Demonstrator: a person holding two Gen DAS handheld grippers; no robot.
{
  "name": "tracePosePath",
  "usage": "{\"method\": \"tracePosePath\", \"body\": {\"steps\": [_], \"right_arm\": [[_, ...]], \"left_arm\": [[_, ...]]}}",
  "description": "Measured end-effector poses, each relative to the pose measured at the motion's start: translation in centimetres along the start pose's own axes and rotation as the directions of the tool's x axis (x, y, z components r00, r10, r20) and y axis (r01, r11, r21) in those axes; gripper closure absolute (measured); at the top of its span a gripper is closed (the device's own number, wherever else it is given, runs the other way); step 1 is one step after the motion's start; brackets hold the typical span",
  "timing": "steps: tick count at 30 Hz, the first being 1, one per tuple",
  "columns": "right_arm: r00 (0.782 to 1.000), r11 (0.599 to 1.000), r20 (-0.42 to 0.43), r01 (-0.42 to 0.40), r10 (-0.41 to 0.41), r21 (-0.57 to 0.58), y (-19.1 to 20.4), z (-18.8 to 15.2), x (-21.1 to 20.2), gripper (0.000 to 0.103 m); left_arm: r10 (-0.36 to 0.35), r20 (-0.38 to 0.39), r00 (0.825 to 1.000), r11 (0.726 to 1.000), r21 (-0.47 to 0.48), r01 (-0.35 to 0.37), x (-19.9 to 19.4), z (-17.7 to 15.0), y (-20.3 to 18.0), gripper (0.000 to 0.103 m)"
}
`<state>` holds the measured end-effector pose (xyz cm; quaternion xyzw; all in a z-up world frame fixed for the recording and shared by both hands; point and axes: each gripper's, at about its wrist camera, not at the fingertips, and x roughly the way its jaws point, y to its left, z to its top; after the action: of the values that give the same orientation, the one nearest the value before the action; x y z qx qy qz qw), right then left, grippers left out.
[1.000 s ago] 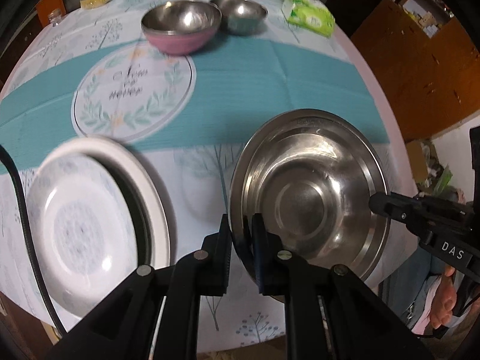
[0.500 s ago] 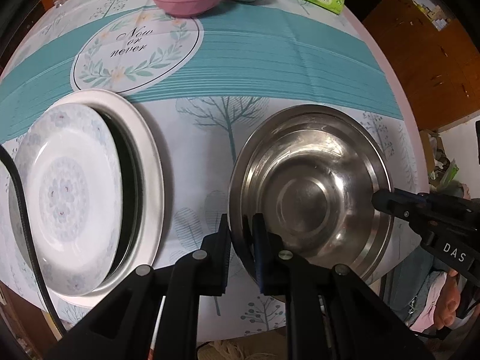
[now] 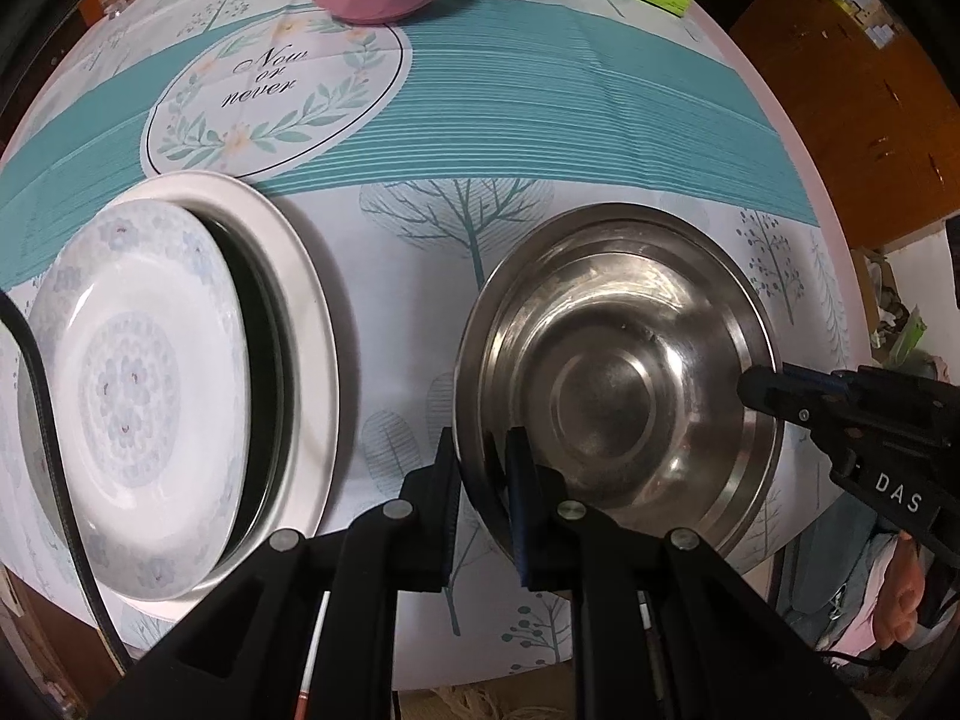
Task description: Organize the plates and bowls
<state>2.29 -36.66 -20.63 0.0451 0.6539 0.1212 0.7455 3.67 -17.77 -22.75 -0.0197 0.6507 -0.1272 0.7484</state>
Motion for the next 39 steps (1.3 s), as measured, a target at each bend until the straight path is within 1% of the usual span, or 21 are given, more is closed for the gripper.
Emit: {"method": "tracePosePath", "body": {"steps": [2,5,6,8,11,13,15,17,21,23,25,26,27,29,31,35,37,39], "right_arm": [[1.0,1.0,0.002,0.004,-0.004,-0.003,0.1,0.1,0.1,0.091],[1.0,0.999,0.012,0.028,-0.028,-0.028,0.5,0.1,0.0,0.09],[0.999,0.999,0.015,0.038,-0.038,-0.035,0.7,0.1,0.0,0.09],[0.999,0.999,0.013,0.034,-0.034,-0.04,0.8,0.0,0.0,0.084],[1.0,0.999,0.014,0.012,-0.011,-0.038,0.8,0.0,-0.3,0.079],[1.0,0.999,0.023,0.016,-0.015,-0.047,0.9,-0.1,-0.7,0.079],[0.999,0.998,0.033,0.021,-0.019,-0.058,0.9,-0.2,-1.4,0.079],[0.999,0.997,0.051,0.024,-0.02,-0.072,1.0,-0.3,-2.2,0.079],[0.995,0.991,0.095,0.045,-0.034,-0.125,1.2,-0.2,-4.5,0.079],[0.99,0.986,0.132,0.063,-0.042,-0.157,1.5,0.2,-6.2,0.079],[0.983,0.979,0.175,0.079,-0.046,-0.186,1.8,0.8,-8.2,0.079],[0.98,0.977,0.195,0.085,-0.047,-0.195,1.9,1.1,-9.1,0.079],[0.974,0.974,0.222,0.092,-0.045,-0.206,1.9,1.6,-10.4,0.079],[0.964,0.971,0.264,0.093,-0.033,-0.22,1.9,2.6,-12.7,0.079],[0.955,0.97,0.297,0.091,-0.02,-0.228,1.9,3.7,-14.6,0.078],[0.926,0.963,0.377,0.116,-0.016,-0.243,2.1,6.3,-18.8,0.067],[0.914,0.961,0.405,0.127,-0.016,-0.248,2.2,7.6,-20.3,0.065],[0.905,0.958,0.426,0.134,-0.013,-0.255,2.3,9.3,-21.9,0.065]], "left_arm": [[0.009,0.0,1.0,1.0,0.01,-0.009,0.0,0.0,-0.3,0.088],[0.025,0.011,1.0,1.0,0.018,-0.025,-0.2,0.0,-0.5,0.073],[0.034,0.019,0.999,0.999,0.021,-0.035,-0.3,0.0,-0.6,0.071],[0.046,0.028,0.999,0.999,0.028,-0.047,-0.7,-0.1,-0.8,0.068],[0.054,0.035,0.998,0.998,0.031,-0.055,-1.1,-0.1,-0.8,0.065],[0.058,0.038,0.998,0.998,0.028,-0.059,-1.4,-0.1,-0.9,0.06],[0.064,0.049,0.997,0.998,0.025,-0.065,-2.2,-0.1,-0.7,0.051],[0.077,0.068,0.995,0.997,0.022,-0.079,-3.1,-0.1,-0.6,0.05],[0.083,0.102,0.991,0.996,0.009,-0.084,-5.6,0.3,-0.3,0.05],[0.085,0.128,0.988,0.996,0.0,-0.086,-7.1,1.0,-0.2,0.05],[0.098,0.17,0.981,0.995,-0.004,-0.099,-9.4,1.9,-0.1,0.048],[0.104,0.185,0.977,0.994,-0.006,-0.105,-10.1,2.3,0.1,0.046],[0.113,0.207,0.972,0.993,-0.011,-0.114,-11.2,2.9,0.0,0.042],[0.126,0.252,0.96,0.992,-0.017,-0.125,-13.5,4.1,-0.1,0.038],[0.132,0.288,0.948,0.991,-0.025,-0.131,-15.3,5.1,0.0,0.037],[0.156,0.354,0.922,0.988,-0.039,-0.152,-18.7,7.5,0.4,0.036],[0.172,0.374,0.911,0.985,-0.044,-0.168,-20.0,8.6,0.4,0.033],[0.188,0.393,0.9,0.982,-0.049,-0.184,-21.1,9.9,0.5,0.026]]}}
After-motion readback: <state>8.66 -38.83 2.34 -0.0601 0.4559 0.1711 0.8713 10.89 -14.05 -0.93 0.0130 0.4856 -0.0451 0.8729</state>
